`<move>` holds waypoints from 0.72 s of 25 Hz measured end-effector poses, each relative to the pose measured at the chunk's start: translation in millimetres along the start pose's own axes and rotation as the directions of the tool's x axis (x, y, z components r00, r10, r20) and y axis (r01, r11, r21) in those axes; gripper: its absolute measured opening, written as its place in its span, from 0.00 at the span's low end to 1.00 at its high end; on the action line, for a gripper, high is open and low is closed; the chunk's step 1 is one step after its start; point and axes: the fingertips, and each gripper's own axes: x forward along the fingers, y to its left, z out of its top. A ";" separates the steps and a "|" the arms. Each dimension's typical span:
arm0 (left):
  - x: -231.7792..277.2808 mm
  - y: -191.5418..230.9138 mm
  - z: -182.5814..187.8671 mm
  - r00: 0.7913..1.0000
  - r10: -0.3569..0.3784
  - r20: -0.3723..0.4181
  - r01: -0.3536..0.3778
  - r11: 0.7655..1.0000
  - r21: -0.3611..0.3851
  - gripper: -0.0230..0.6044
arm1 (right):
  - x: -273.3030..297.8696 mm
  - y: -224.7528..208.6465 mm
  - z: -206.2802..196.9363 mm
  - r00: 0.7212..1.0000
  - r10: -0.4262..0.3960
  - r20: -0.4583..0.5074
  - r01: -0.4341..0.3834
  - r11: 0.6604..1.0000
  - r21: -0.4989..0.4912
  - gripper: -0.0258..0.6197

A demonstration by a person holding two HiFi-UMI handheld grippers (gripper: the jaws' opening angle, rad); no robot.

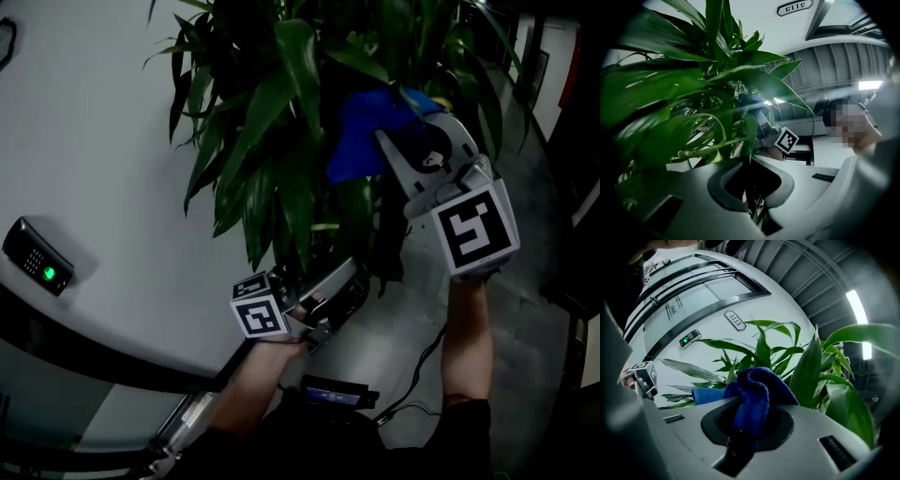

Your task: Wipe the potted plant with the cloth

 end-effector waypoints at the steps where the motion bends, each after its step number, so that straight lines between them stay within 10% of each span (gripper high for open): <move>1: 0.5 -0.5 -0.3 1.000 -0.001 0.002 0.001 1.000 0.000 0.04 | 8.3 5.9 -2.9 1.000 0.022 -0.004 -0.022 1.000 -0.006 0.16; 18: -0.7 -3.8 -8.2 0.999 -0.037 0.001 0.037 0.999 -0.038 0.04 | -36.2 113.2 -24.7 0.950 0.306 -0.069 -0.310 0.948 -0.068 0.16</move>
